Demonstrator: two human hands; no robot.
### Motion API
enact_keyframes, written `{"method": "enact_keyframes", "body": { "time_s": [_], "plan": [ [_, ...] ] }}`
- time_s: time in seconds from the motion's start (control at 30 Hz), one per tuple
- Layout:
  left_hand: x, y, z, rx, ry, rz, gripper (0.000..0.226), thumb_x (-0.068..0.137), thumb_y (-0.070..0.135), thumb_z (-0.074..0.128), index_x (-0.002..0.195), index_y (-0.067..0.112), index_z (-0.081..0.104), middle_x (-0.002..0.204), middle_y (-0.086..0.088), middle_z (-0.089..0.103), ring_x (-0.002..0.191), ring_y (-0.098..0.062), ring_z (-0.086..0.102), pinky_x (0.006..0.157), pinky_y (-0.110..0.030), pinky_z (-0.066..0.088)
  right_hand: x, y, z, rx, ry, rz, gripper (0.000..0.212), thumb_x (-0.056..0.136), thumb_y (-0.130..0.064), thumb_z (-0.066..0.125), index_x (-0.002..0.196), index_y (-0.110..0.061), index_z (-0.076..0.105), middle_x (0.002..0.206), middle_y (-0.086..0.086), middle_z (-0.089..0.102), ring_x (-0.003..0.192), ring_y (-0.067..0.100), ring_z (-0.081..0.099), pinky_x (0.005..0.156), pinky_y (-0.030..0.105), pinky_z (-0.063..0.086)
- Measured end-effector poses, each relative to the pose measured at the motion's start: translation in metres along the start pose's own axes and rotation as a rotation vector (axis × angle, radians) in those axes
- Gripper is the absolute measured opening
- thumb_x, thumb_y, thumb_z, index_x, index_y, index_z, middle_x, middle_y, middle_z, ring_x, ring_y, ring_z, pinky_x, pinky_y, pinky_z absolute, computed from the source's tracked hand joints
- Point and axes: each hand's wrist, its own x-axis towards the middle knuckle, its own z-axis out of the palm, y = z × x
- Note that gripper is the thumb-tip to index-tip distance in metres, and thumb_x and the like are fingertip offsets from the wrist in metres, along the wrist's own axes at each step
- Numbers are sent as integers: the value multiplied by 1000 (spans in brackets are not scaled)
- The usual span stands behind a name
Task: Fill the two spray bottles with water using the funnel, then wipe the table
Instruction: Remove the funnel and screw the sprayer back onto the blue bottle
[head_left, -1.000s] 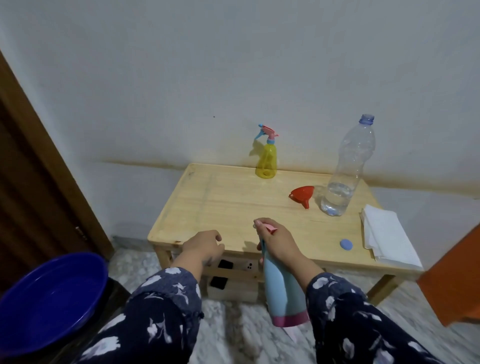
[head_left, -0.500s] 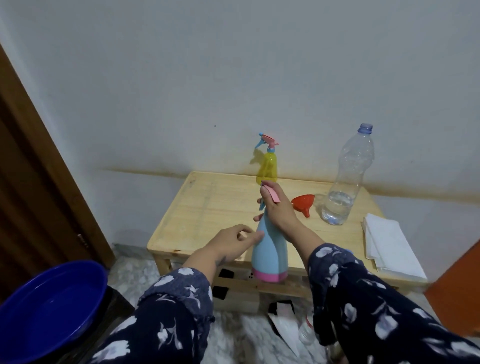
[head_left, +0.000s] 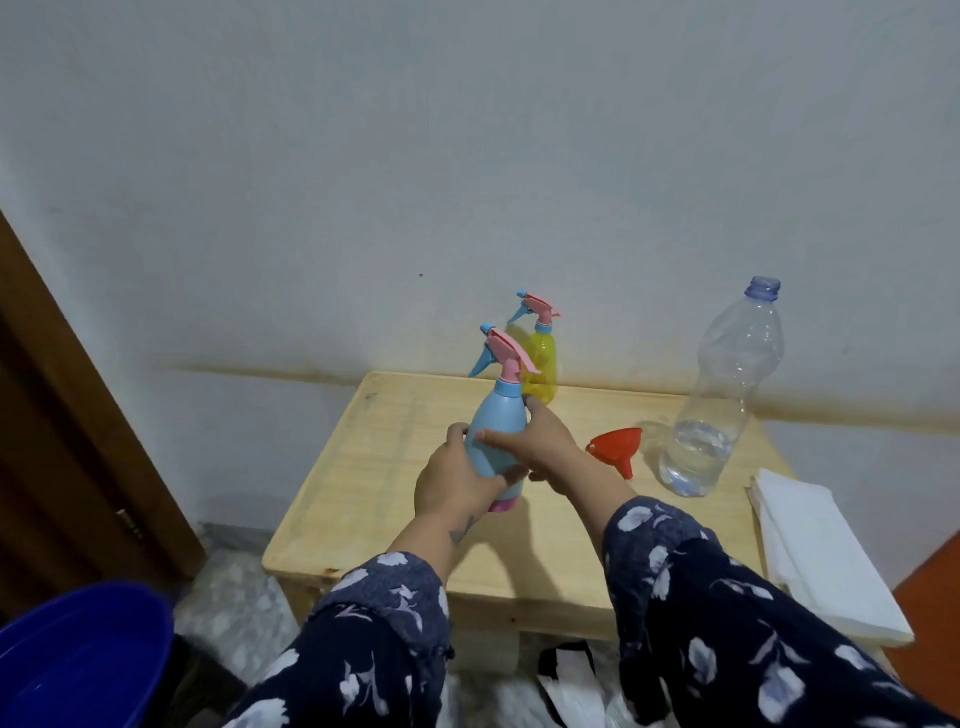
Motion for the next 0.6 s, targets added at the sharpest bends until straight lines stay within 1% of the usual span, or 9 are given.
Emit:
{"method": "enact_keyframes", "body": {
  "time_s": [0.07, 0.17, 0.3, 0.43, 0.53, 0.6],
  "plan": [
    [25, -8, 6, -13, 2, -3, 78, 64, 55, 79, 123, 26, 38, 105, 3, 62, 88, -22, 62, 67, -32, 49, 25, 2, 6, 29, 29, -4, 77, 72, -32, 80, 137, -24, 39, 109, 2, 55, 102, 26, 59, 80, 42, 55],
    [68, -21, 10, -94, -35, 2, 77, 66, 50, 80, 126, 26, 38, 110, 1, 61, 93, -24, 64, 75, -39, 55, 68, 1, 13, 15, 63, -13, 84, 68, -30, 83, 140, -24, 41, 114, 4, 61, 105, 26, 61, 88, 45, 54],
    [130, -33, 10, -261, -89, 14, 73, 73, 34, 79, 133, 27, 39, 115, 1, 58, 98, -24, 64, 81, -45, 56, 127, -3, 21, 28, 107, -38, 80, 65, -25, 85, 135, -25, 48, 112, 1, 63, 101, 22, 61, 89, 44, 53],
    [195, -48, 10, -382, -133, 23, 64, 79, 20, 73, 132, 30, 39, 123, 1, 56, 103, -23, 63, 82, -49, 57, 185, -6, 33, 25, 131, -63, 78, 64, -27, 85, 134, -27, 48, 120, 0, 61, 107, 21, 59, 92, 44, 51],
    [236, -61, 13, -406, -134, 42, 64, 81, 18, 70, 131, 41, 39, 125, 1, 56, 105, -22, 62, 80, -46, 59, 223, -3, 42, 40, 115, -75, 76, 68, -23, 83, 134, -26, 47, 122, -1, 60, 109, 22, 59, 92, 45, 51],
    [257, -68, 17, -405, -135, 51, 70, 80, 24, 69, 136, 51, 35, 126, 4, 58, 107, -19, 62, 81, -44, 59, 244, 2, 48, 62, 111, -79, 71, 70, -19, 81, 133, -26, 47, 120, -4, 60, 108, 23, 60, 90, 45, 52]
  ]
}}
